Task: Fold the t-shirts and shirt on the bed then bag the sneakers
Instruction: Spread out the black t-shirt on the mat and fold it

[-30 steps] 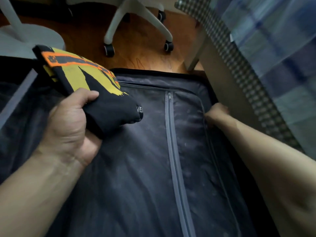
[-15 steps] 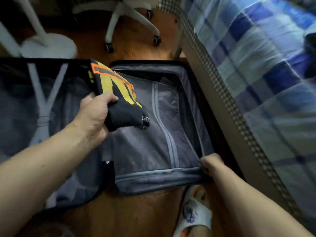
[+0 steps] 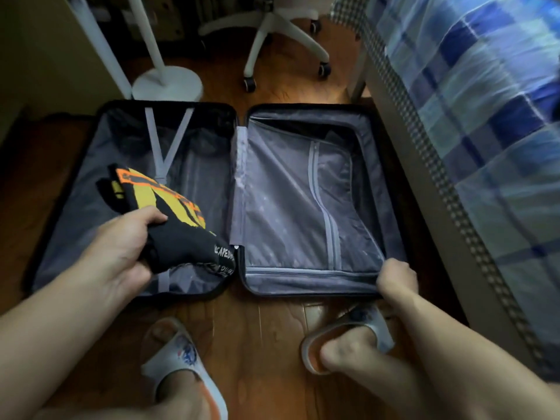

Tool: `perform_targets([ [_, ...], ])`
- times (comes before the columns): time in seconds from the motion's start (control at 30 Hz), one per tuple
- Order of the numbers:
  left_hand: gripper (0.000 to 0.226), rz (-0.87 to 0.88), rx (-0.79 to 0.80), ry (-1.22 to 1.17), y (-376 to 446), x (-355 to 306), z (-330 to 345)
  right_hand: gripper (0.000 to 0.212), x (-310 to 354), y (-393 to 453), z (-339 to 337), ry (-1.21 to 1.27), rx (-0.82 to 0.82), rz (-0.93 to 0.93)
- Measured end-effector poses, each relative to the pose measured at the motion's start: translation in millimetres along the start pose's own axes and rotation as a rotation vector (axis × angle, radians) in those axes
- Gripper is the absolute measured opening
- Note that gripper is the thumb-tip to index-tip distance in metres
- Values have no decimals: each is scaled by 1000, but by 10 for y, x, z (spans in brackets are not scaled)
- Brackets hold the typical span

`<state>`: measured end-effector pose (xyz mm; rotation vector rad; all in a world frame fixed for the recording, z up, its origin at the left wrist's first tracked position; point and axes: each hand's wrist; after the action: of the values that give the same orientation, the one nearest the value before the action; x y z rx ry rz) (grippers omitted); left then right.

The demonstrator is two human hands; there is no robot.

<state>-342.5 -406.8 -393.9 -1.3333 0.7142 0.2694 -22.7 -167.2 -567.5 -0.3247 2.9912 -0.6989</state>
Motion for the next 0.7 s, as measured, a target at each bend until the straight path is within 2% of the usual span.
perform_targets([
  [0.13,21,36,-13,0,40,-27,-81,32,516,-450,132,-104,28,-236],
  [0.27,25,48,-5,35,159,-85,-172,31,1454,-596,394,132,108,-295],
  [0.37,15,57,-14,57,248,-115,-131,29,2208,-692,565,349,230,-303],
  [0.43,14,64,-26,56,282,-141,-74,29,2468,-702,688,416,263,-301],
  [0.53,19,60,-19,51,322,-186,36,27,2275,-470,698,471,348,-294],
  [0.7,21,45,-27,79,491,-200,149,32,1120,502,488,496,94,-38],
])
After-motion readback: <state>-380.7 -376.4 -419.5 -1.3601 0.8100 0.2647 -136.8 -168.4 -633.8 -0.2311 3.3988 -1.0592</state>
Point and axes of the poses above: each hand's wrist, its own y-axis towards the middle knuckle, its own z-axis out of the palm, x = y × z, and after that the axes turned 12 degrees about -z, right-handed
